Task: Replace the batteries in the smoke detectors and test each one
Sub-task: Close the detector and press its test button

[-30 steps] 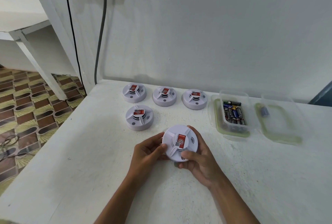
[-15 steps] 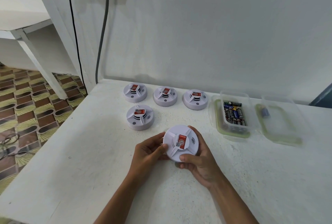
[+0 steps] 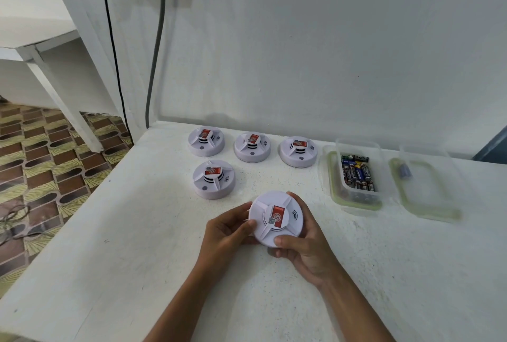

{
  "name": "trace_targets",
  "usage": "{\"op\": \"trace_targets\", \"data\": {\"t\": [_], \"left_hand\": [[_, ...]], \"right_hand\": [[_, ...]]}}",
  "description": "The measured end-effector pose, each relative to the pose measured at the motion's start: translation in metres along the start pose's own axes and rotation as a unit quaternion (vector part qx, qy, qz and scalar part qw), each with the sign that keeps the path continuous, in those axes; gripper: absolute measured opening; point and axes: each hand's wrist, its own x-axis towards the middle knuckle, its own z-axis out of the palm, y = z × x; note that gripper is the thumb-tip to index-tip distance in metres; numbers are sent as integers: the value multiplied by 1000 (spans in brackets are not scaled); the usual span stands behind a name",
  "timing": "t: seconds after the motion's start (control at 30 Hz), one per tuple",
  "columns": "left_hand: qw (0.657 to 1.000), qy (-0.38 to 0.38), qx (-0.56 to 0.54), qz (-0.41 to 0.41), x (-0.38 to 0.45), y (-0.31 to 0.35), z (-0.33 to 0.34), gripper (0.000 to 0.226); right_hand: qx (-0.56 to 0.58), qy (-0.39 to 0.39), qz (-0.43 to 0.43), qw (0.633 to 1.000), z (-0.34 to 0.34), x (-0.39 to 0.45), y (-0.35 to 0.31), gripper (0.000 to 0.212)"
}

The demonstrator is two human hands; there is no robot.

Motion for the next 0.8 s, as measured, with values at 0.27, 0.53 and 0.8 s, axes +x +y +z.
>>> {"op": "trace_targets", "data": {"t": [0.27, 0.53, 0.8], "left_hand": [[1000, 2, 6, -5, 1, 1, 1, 30], [1000, -2, 3, -7, 0, 1, 1, 33], [1000, -4, 2, -3, -1, 2, 1, 33]], "right_hand": [[0, -4, -1, 1000, -1, 0, 0, 86], [9, -6, -1, 1000, -1, 0, 1, 84], [9, -6, -3, 1000, -1, 0, 0, 85]]}}
